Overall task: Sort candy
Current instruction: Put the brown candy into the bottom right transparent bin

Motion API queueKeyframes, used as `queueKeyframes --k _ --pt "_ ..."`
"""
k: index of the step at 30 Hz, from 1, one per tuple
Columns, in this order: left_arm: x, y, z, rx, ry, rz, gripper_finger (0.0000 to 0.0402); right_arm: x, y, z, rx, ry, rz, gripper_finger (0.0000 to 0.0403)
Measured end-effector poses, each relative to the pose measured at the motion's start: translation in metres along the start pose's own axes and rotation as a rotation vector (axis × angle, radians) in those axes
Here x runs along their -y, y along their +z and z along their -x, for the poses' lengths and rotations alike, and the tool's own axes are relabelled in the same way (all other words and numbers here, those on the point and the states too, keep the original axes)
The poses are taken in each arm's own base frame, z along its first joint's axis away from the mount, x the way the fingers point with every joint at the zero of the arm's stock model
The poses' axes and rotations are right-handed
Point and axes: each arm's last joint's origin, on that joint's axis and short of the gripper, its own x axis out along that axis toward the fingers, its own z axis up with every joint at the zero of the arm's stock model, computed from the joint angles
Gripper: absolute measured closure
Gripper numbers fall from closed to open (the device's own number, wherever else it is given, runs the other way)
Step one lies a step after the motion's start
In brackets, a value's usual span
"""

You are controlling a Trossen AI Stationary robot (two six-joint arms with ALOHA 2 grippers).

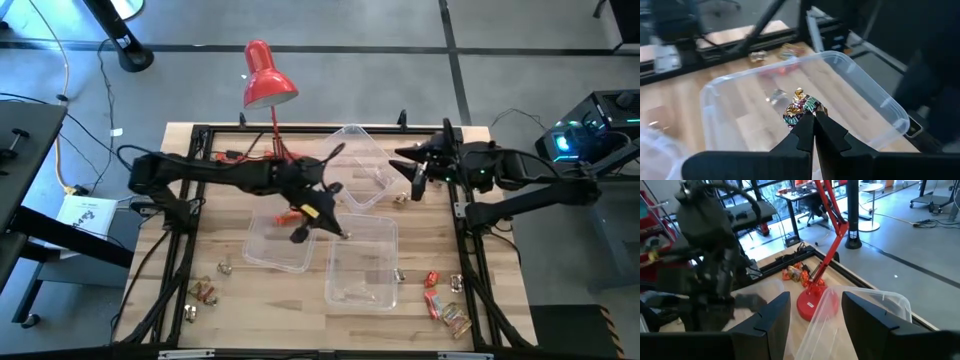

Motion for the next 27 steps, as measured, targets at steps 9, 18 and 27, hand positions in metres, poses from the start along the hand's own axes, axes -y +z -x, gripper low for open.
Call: queueKeyframes --k 9,18,27 --pt "-0.014 -0.005 -0.03 0.022 0.007 0.153 0.0387 0.008 0.007 0.02 0.058 0.02 0.006 0.0229" --pt "-0.003 -0.004 -0.055 0.064 -0.017 0.385 0.0272 0.011 0.009 0.033 0.071 0.123 0.07 0.0229" --pt "0.033 0.036 0.015 0.061 -0.14 0.596 0.023 0.004 0.007 0.039 -0.016 0.422 -0.01 0.0229"
